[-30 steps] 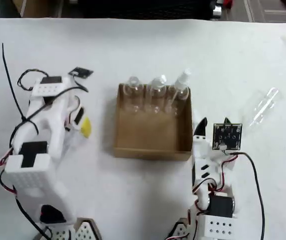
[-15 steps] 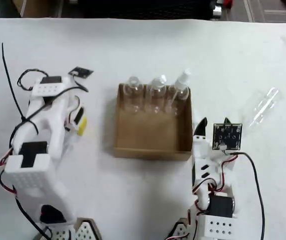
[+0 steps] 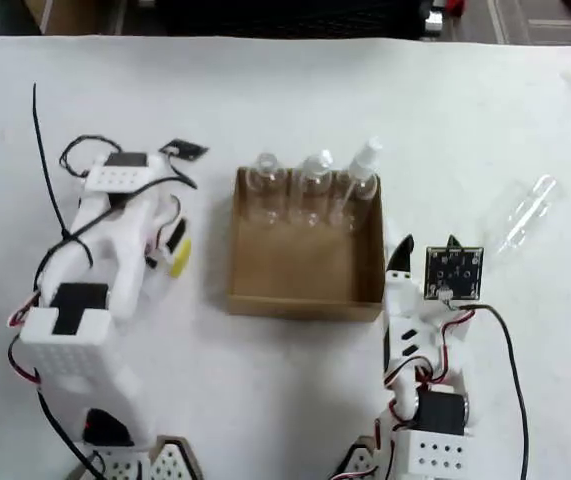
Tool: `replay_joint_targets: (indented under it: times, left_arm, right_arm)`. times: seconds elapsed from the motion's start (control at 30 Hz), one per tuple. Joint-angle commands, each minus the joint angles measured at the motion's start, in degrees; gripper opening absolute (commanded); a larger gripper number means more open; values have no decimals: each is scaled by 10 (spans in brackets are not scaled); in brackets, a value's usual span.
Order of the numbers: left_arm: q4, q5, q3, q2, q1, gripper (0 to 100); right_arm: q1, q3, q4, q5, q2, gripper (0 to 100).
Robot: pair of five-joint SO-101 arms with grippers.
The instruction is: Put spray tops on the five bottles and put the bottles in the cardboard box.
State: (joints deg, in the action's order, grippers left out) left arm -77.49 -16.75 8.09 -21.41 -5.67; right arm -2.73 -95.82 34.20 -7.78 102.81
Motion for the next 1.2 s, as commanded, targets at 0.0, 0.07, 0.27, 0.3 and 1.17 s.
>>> replay_joint_targets:
  times: [0.0,0.07,0.27,0.3,1.17]
  left_arm:
    - [-9,6,-29,4,5,138]
    - [-11,6,-29,4,4,129]
    - [-12,11,-29,6,8,40]
    - [-13,11,-29,7,8,41]
    - [-156,77,-179,429,196,23]
  right_arm:
    - [2,-4,-12,-8,4,176]
    - [2,-4,-12,-8,4,176]
    - [3,-5,-12,-8,4,176]
    - [3,-5,-12,-8,4,176]
    - [3,-5,-12,-8,4,176]
